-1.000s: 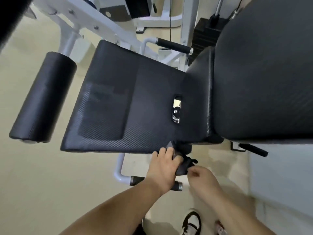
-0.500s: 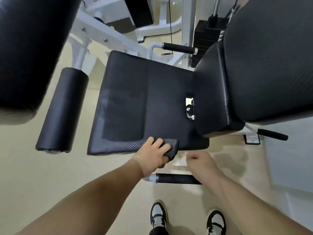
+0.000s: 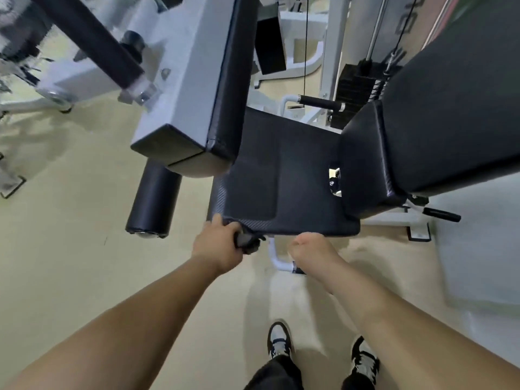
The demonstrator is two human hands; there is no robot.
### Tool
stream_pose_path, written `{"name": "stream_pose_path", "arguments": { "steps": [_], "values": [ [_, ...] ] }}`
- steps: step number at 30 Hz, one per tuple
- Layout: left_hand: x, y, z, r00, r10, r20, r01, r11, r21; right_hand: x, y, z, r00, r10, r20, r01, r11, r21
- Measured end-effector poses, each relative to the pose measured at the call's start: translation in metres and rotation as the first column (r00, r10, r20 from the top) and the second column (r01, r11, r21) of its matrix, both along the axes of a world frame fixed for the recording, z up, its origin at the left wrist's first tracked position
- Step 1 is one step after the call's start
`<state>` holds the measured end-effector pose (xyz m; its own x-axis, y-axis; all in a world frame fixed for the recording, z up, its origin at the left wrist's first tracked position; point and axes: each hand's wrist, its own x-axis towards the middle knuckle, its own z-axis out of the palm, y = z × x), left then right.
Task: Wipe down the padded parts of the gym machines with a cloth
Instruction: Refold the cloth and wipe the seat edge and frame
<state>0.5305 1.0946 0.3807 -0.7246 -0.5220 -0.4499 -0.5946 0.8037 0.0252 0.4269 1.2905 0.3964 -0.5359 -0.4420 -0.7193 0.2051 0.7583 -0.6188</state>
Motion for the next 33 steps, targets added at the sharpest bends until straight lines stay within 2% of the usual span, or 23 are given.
{"name": "stream_pose_path", "arguments": {
  "steps": [2, 4, 6, 7, 9, 11, 14, 16, 18, 21, 23, 25, 27, 29, 31, 33],
  "values": [
    [-0.005, 0.027, 0.006, 0.977, 0.168, -0.128, -0.13, 0.957, 0.261, 0.014, 0.001, 0.007, 0.993, -0.106, 0.054, 0.108, 0.994, -0.028],
    [-0.007, 0.054, 0.021, 0.895, 0.405, -0.19, -0.243, 0.797, 0.552, 0.026, 0.002, 0.022, 0.958, -0.273, 0.092, 0.28, 0.958, -0.069],
    [-0.004, 0.077, 0.038, 0.813, 0.548, -0.197, -0.237, 0.62, 0.748, 0.038, 0.005, 0.036, 0.888, -0.429, 0.166, 0.447, 0.889, -0.095],
    [0.0, 0.087, 0.045, 0.803, 0.561, -0.201, -0.205, 0.576, 0.791, 0.047, 0.008, 0.041, 0.844, -0.489, 0.221, 0.52, 0.848, -0.107],
    [0.012, 0.1, 0.067, 0.81, 0.531, -0.251, -0.102, 0.548, 0.83, 0.06, 0.011, 0.052, 0.759, -0.57, 0.314, 0.632, 0.761, -0.148],
    [0.023, 0.104, 0.082, 0.809, 0.533, -0.248, -0.043, 0.474, 0.879, 0.067, 0.016, 0.057, 0.702, -0.614, 0.361, 0.694, 0.703, -0.154],
    [0.043, 0.096, 0.1, 0.728, 0.679, -0.09, -0.115, 0.251, 0.961, 0.069, 0.023, 0.069, 0.72, -0.601, 0.348, 0.678, 0.716, -0.167],
    [0.057, 0.082, 0.104, 0.694, 0.72, 0.002, -0.17, 0.161, 0.972, 0.074, 0.023, 0.078, 0.745, -0.56, 0.362, 0.648, 0.737, -0.194],
    [0.068, 0.068, 0.106, 0.702, 0.706, 0.095, -0.223, 0.091, 0.971, 0.081, 0.019, 0.086, 0.757, -0.516, 0.4, 0.625, 0.75, -0.217],
    [0.082, 0.035, 0.103, 0.774, 0.602, 0.196, -0.283, 0.052, 0.958, 0.095, -0.011, 0.095, 0.74, -0.516, 0.431, 0.642, 0.733, -0.225],
    [0.089, 0.009, 0.1, 0.794, 0.571, 0.206, -0.293, 0.064, 0.954, 0.105, -0.035, 0.091, 0.744, -0.54, 0.393, 0.644, 0.736, -0.209],
    [0.096, -0.03, 0.093, 0.784, 0.597, 0.169, -0.29, 0.112, 0.951, 0.119, -0.07, 0.085, 0.732, -0.606, 0.311, 0.67, 0.722, -0.17],
    [0.102, -0.071, 0.088, 0.779, 0.617, 0.115, -0.295, 0.198, 0.935, 0.136, -0.104, 0.077, 0.696, -0.68, 0.232, 0.713, 0.692, -0.111],
    [0.111, -0.107, 0.087, 0.8, 0.591, 0.101, -0.292, 0.238, 0.926, 0.154, -0.13, 0.074, 0.652, -0.725, 0.224, 0.753, 0.654, -0.077],
    [0.119, -0.135, 0.091, 0.828, 0.55, 0.107, -0.265, 0.217, 0.94, 0.174, -0.146, 0.07, 0.605, -0.752, 0.263, 0.789, 0.61, -0.073],
    [0.127, -0.156, 0.095, 0.833, 0.537, 0.131, -0.25, 0.154, 0.956, 0.19, -0.16, 0.067, 0.566, -0.746, 0.351, 0.813, 0.576, -0.085]
  ]
}}
